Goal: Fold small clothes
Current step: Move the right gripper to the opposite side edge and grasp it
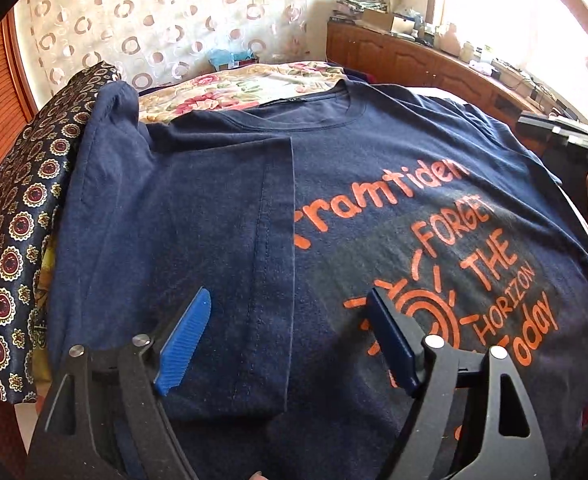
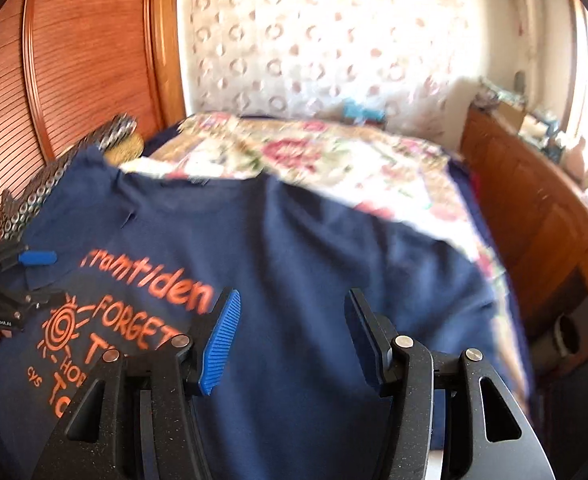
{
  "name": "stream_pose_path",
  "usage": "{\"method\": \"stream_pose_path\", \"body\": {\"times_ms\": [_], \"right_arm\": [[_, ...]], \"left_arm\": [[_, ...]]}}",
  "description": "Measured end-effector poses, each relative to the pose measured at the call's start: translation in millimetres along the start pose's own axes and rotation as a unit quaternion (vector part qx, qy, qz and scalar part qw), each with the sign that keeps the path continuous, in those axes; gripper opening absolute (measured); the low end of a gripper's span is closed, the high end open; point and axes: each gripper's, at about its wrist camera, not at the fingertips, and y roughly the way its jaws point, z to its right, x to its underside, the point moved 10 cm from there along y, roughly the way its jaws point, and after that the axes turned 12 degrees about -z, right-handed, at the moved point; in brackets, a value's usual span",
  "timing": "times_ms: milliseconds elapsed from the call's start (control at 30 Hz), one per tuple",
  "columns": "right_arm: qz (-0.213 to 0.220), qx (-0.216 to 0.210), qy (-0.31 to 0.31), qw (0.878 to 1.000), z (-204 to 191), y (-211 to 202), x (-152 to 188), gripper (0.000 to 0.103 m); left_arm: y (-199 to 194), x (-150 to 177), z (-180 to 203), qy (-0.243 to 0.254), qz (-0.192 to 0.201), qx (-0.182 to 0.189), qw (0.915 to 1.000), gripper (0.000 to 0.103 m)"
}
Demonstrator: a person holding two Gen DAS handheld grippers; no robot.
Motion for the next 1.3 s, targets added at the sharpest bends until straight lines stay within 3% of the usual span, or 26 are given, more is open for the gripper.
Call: {"method": "stream_pose_path", "body": {"times_ms": [267, 400, 600, 800, 900, 933, 967, 1033, 1067, 1200, 1300], "right_arm": [[-0.032, 0.050, 0.049, 0.997, 90.4, -9.3, 43.5, 0.056], [-0.044, 0.028, 0.107, 0.993, 128.1, -13.2, 71.4, 0.056], [-0.059, 0.014, 0.135, 0.989, 147.0, -16.2, 93.2, 0.056], [-0.087, -0.012, 0.141, 0.986, 152.9, -4.9, 84.0, 0.056], [-0.096, -0.014, 0.136, 0.986, 155.2, -0.1, 83.1, 0.050], [-0.094, -0.016, 0.135, 0.986, 156.1, -1.5, 82.3, 0.043], [-0.091, -0.018, 0.133, 0.987, 155.9, -1.9, 80.4, 0.028], [-0.081, 0.006, 0.129, 0.988, 160.2, -6.8, 77.4, 0.010], [-0.073, 0.011, 0.122, 0.990, 159.2, -8.9, 74.7, 0.006], [-0.033, 0.031, 0.111, 0.993, 155.5, -26.2, 61.8, 0.004], [0.006, 0.033, 0.105, 0.994, 145.6, -46.2, 42.5, 0.004]], "left_arm": [[0.4, -0.6, 0.7, 0.000, 0.000, 0.001, 1.0000, 0.081], [1.1, -1.6, 0.2, 0.000, 0.000, 0.000, 1.0000, 0.081], [2.0, -2.9, 0.1, 0.000, 0.000, -0.002, 1.0000, 0.082], [-1.3, -0.1, -0.9, -0.013, -0.003, -0.006, 0.9999, 0.082], [-14.3, 4.3, 5.8, -0.015, 0.014, 0.012, 0.9997, 0.082], [-20.6, 5.3, 8.3, -0.014, 0.023, 0.014, 0.9995, 0.082], [-30.6, 6.0, 11.2, -0.014, 0.036, 0.013, 0.9992, 0.082], [-45.7, 6.8, 15.4, -0.018, 0.058, 0.015, 0.9981, 0.082], [-54.7, 7.1, 16.9, -0.023, 0.070, 0.018, 0.9971, 0.082], [-80.8, 8.5, 25.9, -0.030, 0.108, 0.039, 0.9930, 0.082], [-83.1, 11.6, 24.0, -0.038, 0.115, 0.020, 0.9924, 0.082]]}}
